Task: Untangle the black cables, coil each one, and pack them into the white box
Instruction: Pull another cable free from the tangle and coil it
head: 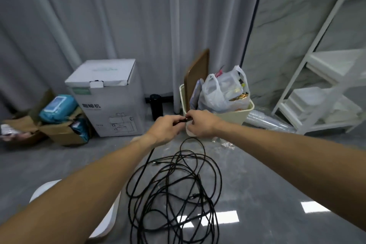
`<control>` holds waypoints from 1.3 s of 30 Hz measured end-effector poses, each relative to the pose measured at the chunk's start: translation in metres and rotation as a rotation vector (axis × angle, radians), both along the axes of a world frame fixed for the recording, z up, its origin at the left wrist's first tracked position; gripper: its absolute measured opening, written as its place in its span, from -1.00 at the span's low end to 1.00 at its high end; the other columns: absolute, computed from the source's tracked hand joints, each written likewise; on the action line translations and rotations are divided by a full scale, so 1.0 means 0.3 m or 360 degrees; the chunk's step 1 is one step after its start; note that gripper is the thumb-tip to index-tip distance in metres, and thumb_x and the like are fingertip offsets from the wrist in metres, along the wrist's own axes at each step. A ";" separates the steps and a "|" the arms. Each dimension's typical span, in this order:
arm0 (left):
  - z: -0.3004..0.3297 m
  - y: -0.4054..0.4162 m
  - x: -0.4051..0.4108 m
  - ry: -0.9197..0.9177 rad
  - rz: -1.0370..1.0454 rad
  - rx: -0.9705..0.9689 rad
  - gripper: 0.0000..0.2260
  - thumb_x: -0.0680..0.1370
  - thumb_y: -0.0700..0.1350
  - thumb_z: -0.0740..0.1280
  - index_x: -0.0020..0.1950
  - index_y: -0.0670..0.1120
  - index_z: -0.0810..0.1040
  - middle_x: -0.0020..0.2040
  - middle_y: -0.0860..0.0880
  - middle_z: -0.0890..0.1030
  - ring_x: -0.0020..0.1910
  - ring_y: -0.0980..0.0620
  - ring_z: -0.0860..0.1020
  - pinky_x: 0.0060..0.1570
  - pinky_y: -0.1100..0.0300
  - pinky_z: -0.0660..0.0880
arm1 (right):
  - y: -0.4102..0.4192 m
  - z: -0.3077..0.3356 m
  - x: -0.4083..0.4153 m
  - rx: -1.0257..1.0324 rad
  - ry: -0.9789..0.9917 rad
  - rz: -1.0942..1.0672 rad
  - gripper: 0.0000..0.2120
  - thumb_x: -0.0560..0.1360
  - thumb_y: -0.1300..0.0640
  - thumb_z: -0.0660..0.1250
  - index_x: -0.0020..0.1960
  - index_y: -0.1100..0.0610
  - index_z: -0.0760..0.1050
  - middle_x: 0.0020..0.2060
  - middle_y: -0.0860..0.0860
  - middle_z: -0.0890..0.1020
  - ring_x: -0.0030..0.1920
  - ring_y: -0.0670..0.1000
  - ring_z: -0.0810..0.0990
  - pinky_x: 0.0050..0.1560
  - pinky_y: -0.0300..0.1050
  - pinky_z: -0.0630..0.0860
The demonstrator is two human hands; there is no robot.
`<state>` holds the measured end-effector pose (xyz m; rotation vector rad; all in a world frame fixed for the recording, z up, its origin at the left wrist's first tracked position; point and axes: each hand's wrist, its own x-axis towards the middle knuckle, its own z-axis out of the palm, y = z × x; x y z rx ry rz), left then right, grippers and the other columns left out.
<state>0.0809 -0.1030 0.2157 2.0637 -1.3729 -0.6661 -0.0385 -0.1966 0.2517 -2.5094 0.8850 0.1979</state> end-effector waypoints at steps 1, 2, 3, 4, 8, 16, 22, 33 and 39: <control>0.060 0.012 -0.008 -0.0015 -0.0005 -0.0011 -0.83 0.64 -0.01 0.28 0.13 0.02 0.64 -0.20 -0.02 0.62 -0.28 0.08 0.52 -0.35 0.37 0.35 | 0.004 0.053 -0.008 -0.0057 0.0020 -0.0005 -0.69 0.60 0.10 0.21 0.31 0.14 0.46 0.22 0.17 0.57 0.24 0.20 0.52 0.19 0.01 0.48; 0.122 0.024 -0.018 -0.0043 -0.0016 -0.0019 -0.83 0.63 0.00 0.29 0.11 0.01 0.65 -0.20 -0.03 0.63 -0.30 0.08 0.51 -0.36 0.34 0.35 | 0.010 0.109 -0.019 -0.0114 0.0036 -0.0011 -0.71 0.60 0.09 0.21 0.27 0.14 0.49 0.22 0.17 0.57 0.21 0.21 0.53 0.18 0.03 0.50; 0.184 0.039 -0.027 -0.0077 -0.0032 -0.0026 -0.83 0.63 0.00 0.30 0.08 0.01 0.66 -0.20 -0.04 0.64 -0.32 0.08 0.50 -0.38 0.32 0.34 | 0.016 0.165 -0.031 -0.0167 0.0045 -0.0014 -0.72 0.60 0.08 0.22 0.25 0.14 0.51 0.22 0.17 0.57 0.20 0.22 0.54 0.14 0.02 0.51; 0.246 0.052 -0.039 -0.0108 -0.0051 -0.0035 -0.83 0.62 0.00 0.30 0.06 0.00 0.67 -0.21 -0.06 0.64 -0.33 0.08 0.49 -0.37 0.28 0.35 | 0.026 0.223 -0.046 -0.0215 0.0052 -0.0004 -0.72 0.60 0.07 0.22 0.24 0.13 0.51 0.21 0.17 0.57 0.20 0.21 0.54 0.10 -0.02 0.50; 0.487 0.126 -0.102 -0.0143 -0.0078 -0.0139 -0.85 0.60 -0.02 0.33 -0.15 0.16 0.61 -0.29 0.04 0.60 -0.33 0.07 0.53 -0.27 0.17 0.45 | 0.092 0.466 -0.128 -0.0428 0.0067 0.0072 -0.73 0.57 0.00 0.23 0.18 0.05 0.58 0.14 0.13 0.60 0.19 0.19 0.53 0.09 -0.04 0.46; 0.944 0.293 -0.204 -0.0367 -0.0134 -0.0316 -0.86 0.59 -0.04 0.33 0.05 0.03 0.67 -0.20 0.09 0.61 -0.25 0.17 0.49 -0.34 0.44 0.34 | 0.301 0.989 -0.298 -0.0764 0.0068 0.0169 -0.80 0.59 0.01 0.21 0.08 0.04 0.57 -0.30 -0.04 0.52 -0.08 0.08 0.61 -0.19 -0.07 0.48; 1.208 0.407 -0.252 -0.0289 -0.0086 -0.0562 -0.89 0.57 -0.06 0.37 0.00 0.00 0.69 -0.31 0.14 0.62 -0.32 0.27 0.51 -0.22 0.30 0.43 | 0.456 1.295 -0.411 -0.1036 -0.0030 0.0206 -0.73 0.63 -0.04 0.17 0.23 -0.02 0.55 -0.10 0.04 0.52 0.09 0.16 0.57 -0.07 -0.06 0.40; 1.514 0.609 -0.367 -0.0071 -0.0052 -0.0774 -0.90 0.56 -0.07 0.41 -0.09 -0.08 0.65 -0.39 0.06 0.55 -0.39 0.11 0.50 -0.24 0.25 0.45 | 0.632 1.592 -0.600 -0.1175 -0.0282 0.0094 -0.73 0.64 -0.07 0.12 0.12 -0.04 0.56 -0.33 -0.08 0.47 0.01 0.14 0.60 -0.09 -0.04 0.46; 1.589 0.679 -0.408 0.0149 -0.0021 -0.0863 -0.81 0.57 -0.04 0.40 -0.03 -0.18 0.61 -0.33 0.09 0.52 -0.33 0.18 0.48 -0.23 0.28 0.51 | 0.674 1.691 -0.635 -0.1100 -0.0325 0.0062 -0.73 0.63 -0.08 0.12 0.01 -0.04 0.57 -0.39 -0.06 0.66 -0.15 0.00 0.66 -0.21 -0.16 0.45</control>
